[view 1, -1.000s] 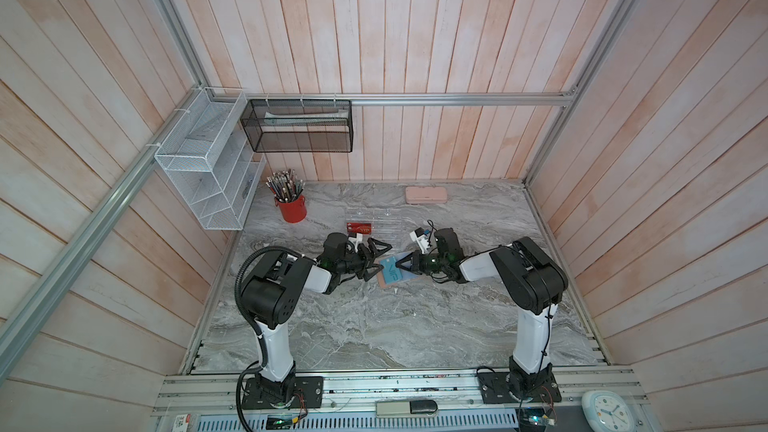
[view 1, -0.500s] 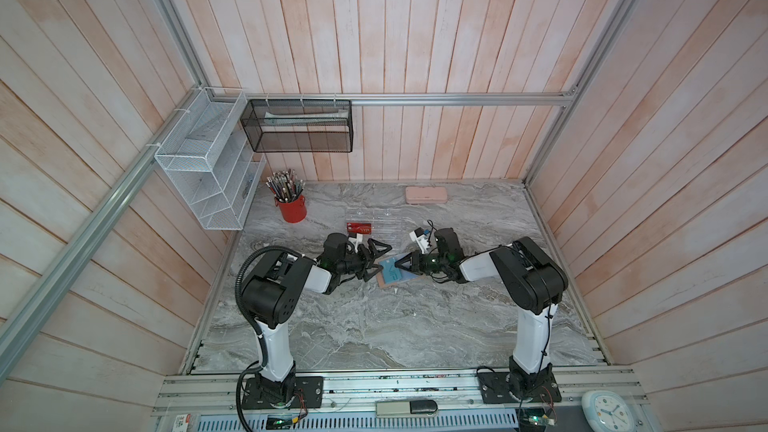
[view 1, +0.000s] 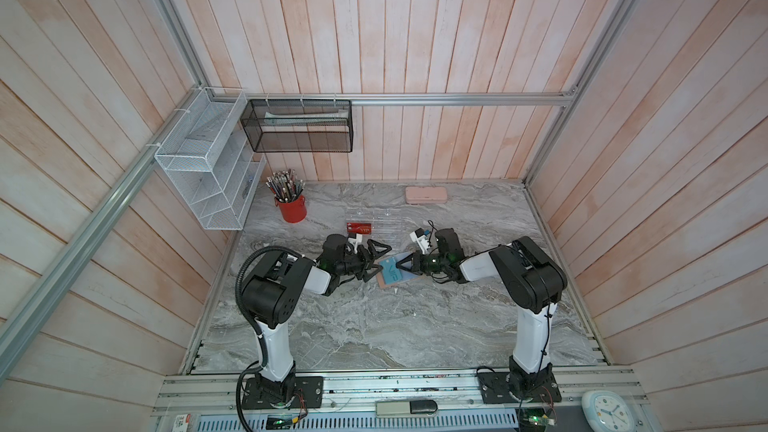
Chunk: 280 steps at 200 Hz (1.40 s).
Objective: Take the credit cards out of the card holder
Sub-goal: Take out the credit card from the card slot.
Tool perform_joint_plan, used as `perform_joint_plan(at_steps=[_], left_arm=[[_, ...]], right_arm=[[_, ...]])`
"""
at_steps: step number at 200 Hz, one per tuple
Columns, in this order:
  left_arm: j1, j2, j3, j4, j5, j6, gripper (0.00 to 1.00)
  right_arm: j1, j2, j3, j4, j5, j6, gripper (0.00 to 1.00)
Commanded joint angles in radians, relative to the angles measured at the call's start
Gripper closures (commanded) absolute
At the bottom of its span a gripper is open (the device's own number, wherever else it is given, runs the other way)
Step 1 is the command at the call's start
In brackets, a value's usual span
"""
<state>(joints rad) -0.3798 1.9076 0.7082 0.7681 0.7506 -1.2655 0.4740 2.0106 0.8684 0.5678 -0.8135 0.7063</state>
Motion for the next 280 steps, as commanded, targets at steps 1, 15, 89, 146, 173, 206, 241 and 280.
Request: perform_joint_plan(at_steps=[1,15,89,146,173,206,241,280], left_arm=[[0.005,0.030,-0.029,-0.032,-0.014,0.025,0.00],[0.005,0.031,-0.029,-0.030,-0.014,0.026,0.00],[0.004,0.039,-0.015,-0.068,-0.013,0.051,0.00],[0.004,0.027,0.007,-0.191,-0.033,0.128,0.00],[0.005,0.032,0.004,-0.195,-0.034,0.133,0.00],[0.004,0.038,0.009,-0.226,-0.037,0.152,0.00],[0.004,0.028,0.035,-0.333,-0.056,0.210,0.00],[-0.002,0.024,0.062,-0.424,-0.084,0.252,0.00]], right_arm=[[-0.012,0.014,-0.010,0.007,-0.016,-0.010,1.00],[-0.016,0.014,-0.009,0.009,-0.018,-0.010,1.00],[-0.014,0.014,-0.009,0.015,-0.017,-0.006,1.00],[-0.017,-0.013,0.000,-0.040,0.018,-0.044,1.00],[-0.018,-0.013,0.014,-0.074,0.031,-0.068,1.00],[-0.021,-0.018,0.020,-0.069,0.036,-0.074,1.00],[-0.025,-0.022,0.034,-0.083,0.044,-0.085,1.00],[-0.024,-0.034,0.042,-0.112,0.065,-0.114,1.00]])
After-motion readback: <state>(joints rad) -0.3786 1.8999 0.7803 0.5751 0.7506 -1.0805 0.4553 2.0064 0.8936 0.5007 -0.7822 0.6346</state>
